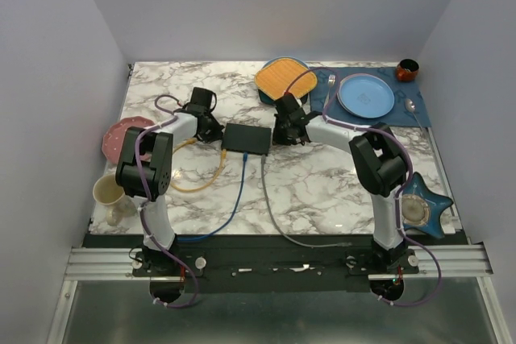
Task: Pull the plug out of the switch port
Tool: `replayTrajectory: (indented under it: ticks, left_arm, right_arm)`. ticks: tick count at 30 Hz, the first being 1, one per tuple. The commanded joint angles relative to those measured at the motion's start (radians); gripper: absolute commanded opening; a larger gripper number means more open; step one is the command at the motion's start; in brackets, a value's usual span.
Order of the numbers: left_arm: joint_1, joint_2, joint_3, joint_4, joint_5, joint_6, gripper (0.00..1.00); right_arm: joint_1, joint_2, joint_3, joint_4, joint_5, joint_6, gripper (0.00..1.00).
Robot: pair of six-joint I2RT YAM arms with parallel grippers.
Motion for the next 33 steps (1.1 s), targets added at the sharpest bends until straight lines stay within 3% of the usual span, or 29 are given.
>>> replayTrajectory:
  ticks: [1, 10, 16, 22, 23, 24, 26, 27, 28, 29, 30, 31, 33]
  left_arm:
    - [-0.048, -0.055, -0.113, 0.042, 0.058, -0.015, 0.00]
    - [-0.158, -0.159, -0.247, 0.073, 0.076, -0.032, 0.00]
    - [-0.169, -0.283, -0.360, 0.067, 0.022, -0.047, 0.00]
    - [-0.169, -0.394, -0.311, -0.013, -0.085, 0.008, 0.00]
    - [-0.169, -0.414, -0.310, -0.017, -0.093, 0.016, 0.08]
    - [-0.169, -0.435, -0.313, -0.017, -0.101, 0.022, 0.39]
    - [-0.169, -0.498, -0.323, -0.011, -0.124, 0.032, 0.62]
    - [-0.169, -0.518, -0.328, -0.010, -0.133, 0.036, 0.81]
    - [-0.169, -0.549, -0.337, -0.010, -0.139, 0.036, 0.92]
    - [-0.169, -0.561, -0.342, -0.002, -0.139, 0.039, 0.99]
    - [-0.169, -0.570, -0.345, 0.001, -0.139, 0.042, 0.99]
    - [-0.169, -0.582, -0.354, 0.007, -0.139, 0.039, 0.99]
    - [-0.169, -0.589, -0.359, 0.023, -0.124, 0.036, 0.99]
  right_arm:
    - [0.000, -0.004, -0.019, 0.045, -0.105, -0.020, 0.01]
    - [0.002, -0.121, -0.221, 0.113, -0.175, -0.012, 0.01]
    - [0.020, -0.223, -0.374, 0.174, -0.175, 0.014, 0.01]
    - [0.022, -0.320, -0.413, 0.150, -0.084, -0.006, 0.01]
    - [0.022, -0.367, -0.417, 0.136, -0.068, -0.015, 0.02]
    - [0.022, -0.397, -0.430, 0.131, -0.036, -0.026, 0.04]
    - [0.022, -0.476, -0.447, 0.122, 0.021, -0.058, 0.11]
    - [0.020, -0.502, -0.462, 0.122, 0.036, -0.069, 0.14]
    - [0.022, -0.524, -0.471, 0.122, 0.061, -0.087, 0.21]
    - [0.022, -0.550, -0.479, 0.121, 0.073, -0.096, 0.27]
    - [0.022, -0.588, -0.486, 0.119, 0.084, -0.103, 0.34]
    - [0.023, -0.610, -0.505, 0.121, 0.111, -0.109, 0.51]
    - [0.023, -0.656, -0.520, 0.125, 0.139, -0.112, 0.64]
